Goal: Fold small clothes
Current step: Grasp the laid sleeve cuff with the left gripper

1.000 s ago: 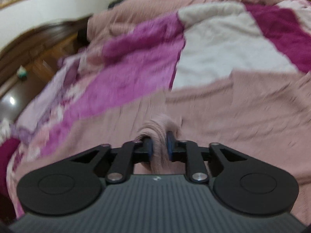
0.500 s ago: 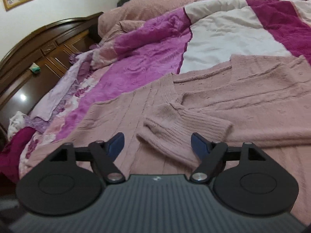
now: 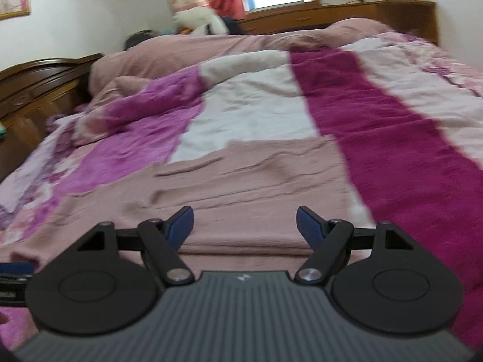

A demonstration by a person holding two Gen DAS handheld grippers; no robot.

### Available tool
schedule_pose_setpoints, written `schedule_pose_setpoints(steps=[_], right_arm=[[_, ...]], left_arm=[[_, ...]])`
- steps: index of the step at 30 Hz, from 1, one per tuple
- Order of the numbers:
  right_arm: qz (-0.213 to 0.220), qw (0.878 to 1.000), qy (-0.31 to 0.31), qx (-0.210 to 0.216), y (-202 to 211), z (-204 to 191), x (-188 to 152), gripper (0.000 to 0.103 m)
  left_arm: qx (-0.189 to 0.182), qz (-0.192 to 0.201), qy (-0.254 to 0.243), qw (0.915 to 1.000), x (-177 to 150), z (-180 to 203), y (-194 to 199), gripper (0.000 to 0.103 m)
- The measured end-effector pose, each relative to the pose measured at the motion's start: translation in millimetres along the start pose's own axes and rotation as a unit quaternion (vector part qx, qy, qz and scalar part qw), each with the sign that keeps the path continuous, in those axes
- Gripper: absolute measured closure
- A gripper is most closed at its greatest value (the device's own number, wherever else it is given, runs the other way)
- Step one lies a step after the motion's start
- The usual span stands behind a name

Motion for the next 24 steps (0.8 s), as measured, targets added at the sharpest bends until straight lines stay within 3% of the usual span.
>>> schedule_pose_setpoints(steps=[3, 6, 14, 22, 24], right_arm=[[0.002, 1.000, 0.005, -0.013, -3, 12, -5, 0.051], [-0.010, 1.000, -0.003, -0.009, -9, 18, -12, 0.062], [-0.014, 1.000, -0.018, -0.003, -17, 26, -30, 0.064], [-0.011, 1.000, -0.017, 0.004, -20, 30, -37, 0.065], [-0.009, 1.000, -0.015, 0.006, -20, 31, -38, 0.065]], left_arm=[[-0.017, 0.005, -0.025, 0.9995, 3, 25, -7, 0.009], [-0.033, 0.004, -0.047, 0.9983, 5, 47, -17, 0.013], [-0.058, -0.005, -0.094, 0.9938, 4, 91, -46, 0.015], [-0.038, -0.007, -0.121, 0.9919, 4, 108, -84, 0.015], [-0.038, -0.003, -0.128, 0.9910, 4, 109, -89, 0.023]])
Point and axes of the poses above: each gripper's, at about its wrist camera, not at the fingertips, and y roughly against the way its jaws point, z to its right, x to its top, the point moved 5 cm from there along -y, roughly the way its jaws point, and after that the axes turned 5 degrees about y, right-handed, at the moved point
